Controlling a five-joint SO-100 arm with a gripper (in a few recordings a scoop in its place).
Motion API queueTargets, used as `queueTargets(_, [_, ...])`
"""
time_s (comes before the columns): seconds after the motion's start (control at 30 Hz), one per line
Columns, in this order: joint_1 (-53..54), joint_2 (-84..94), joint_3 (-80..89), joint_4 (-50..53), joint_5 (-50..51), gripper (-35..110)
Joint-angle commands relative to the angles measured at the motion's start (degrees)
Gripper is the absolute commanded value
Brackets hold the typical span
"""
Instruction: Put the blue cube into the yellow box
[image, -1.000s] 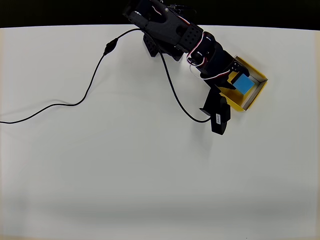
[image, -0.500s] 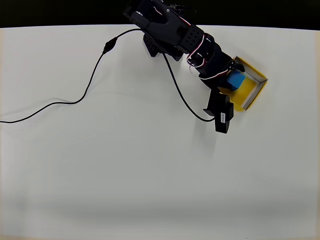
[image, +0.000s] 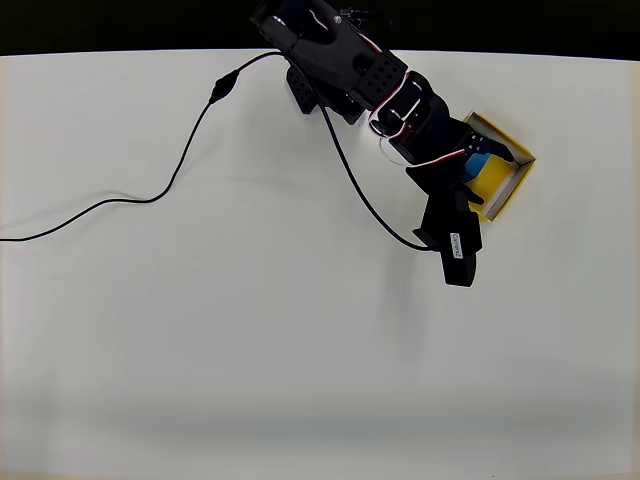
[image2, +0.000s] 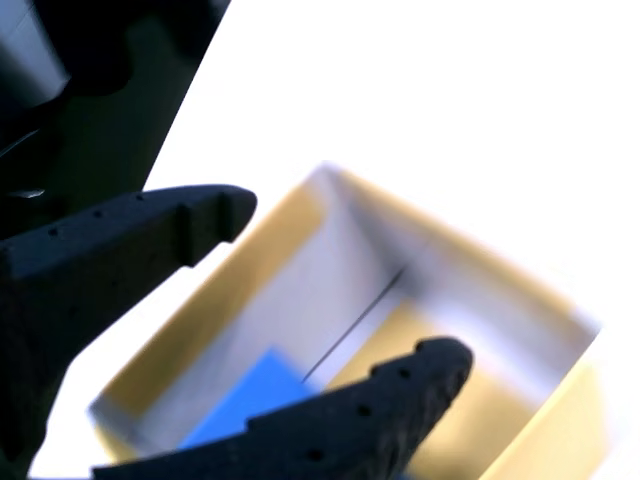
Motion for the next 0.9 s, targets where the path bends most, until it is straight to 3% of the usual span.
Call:
queueTargets(0.0, [5.1,4.8,-6.2,-3.6,-2.5,27])
queueTargets(0.13, [14.9,7.2,-1.5,-10.7,-4.3,20])
queueTargets(0.3, [26.0,9.5,3.8,-11.6,-6.4,14])
queueTargets(0.8, [46.6,29.6,23.1,1.4,-7.8,7])
queueTargets(0.87, [48.1,33.4,24.5,6.9,-7.5,6])
